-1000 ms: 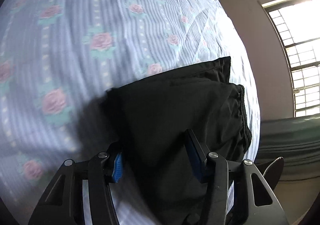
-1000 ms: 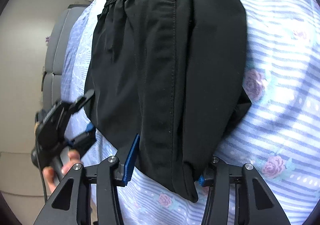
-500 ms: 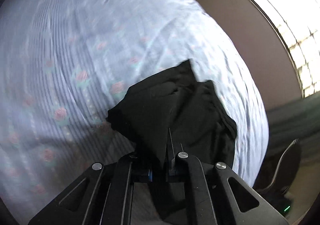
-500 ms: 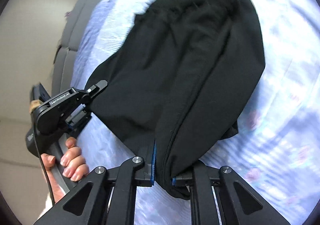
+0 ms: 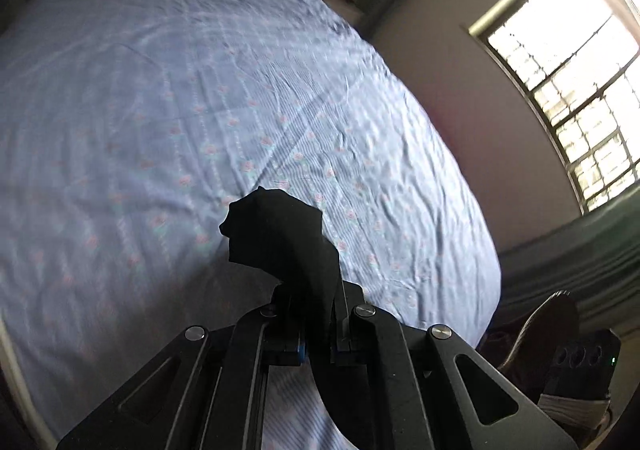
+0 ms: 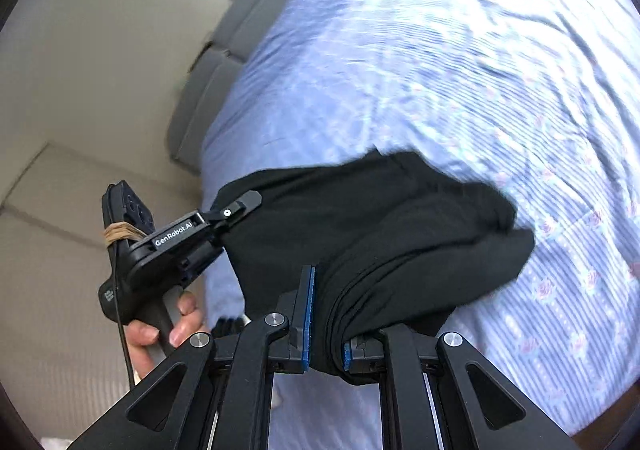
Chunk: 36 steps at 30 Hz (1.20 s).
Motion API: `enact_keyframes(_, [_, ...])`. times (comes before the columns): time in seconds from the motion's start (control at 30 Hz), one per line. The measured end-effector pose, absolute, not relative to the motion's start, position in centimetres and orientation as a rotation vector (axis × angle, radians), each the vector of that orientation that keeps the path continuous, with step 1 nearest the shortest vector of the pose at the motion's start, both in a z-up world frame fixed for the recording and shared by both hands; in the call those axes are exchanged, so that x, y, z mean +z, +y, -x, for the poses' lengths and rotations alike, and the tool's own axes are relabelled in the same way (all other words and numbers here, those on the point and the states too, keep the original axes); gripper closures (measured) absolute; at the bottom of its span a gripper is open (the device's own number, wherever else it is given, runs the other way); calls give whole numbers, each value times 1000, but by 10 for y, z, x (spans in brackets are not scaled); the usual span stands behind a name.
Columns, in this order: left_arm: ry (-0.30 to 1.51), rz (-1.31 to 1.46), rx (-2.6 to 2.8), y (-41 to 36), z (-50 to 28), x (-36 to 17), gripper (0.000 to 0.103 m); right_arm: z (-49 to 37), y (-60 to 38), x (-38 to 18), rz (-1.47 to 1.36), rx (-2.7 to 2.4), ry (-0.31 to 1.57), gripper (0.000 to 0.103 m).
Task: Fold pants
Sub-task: 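Carry the folded shorts with both tools toward the white cloth by the bed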
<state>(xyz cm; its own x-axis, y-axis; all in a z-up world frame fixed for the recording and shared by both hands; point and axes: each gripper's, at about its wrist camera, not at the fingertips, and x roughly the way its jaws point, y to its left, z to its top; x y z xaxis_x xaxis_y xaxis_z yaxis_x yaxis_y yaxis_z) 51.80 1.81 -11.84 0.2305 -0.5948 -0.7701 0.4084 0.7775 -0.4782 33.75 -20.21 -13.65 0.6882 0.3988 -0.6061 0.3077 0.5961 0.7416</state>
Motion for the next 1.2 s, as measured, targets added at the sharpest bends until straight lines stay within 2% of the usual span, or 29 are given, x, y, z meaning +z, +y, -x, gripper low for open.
enact_keyframes(0.27, [1018, 235, -540, 121, -436, -49, 95, -305, -122, -85, -832, 324, 877, 91])
enact_keyframes(0.63, [837, 367, -346, 306, -349, 27, 95, -282, 22, -28, -681, 633, 863, 91])
enact_keyframes(0.9, [766, 408, -340, 438, -319, 42, 95, -264, 155, -11, -646, 690, 828, 91])
enact_keyframes(1.2, [815, 376, -413, 549, -330, 32, 95, -250, 273, 0, -580, 594, 828, 91])
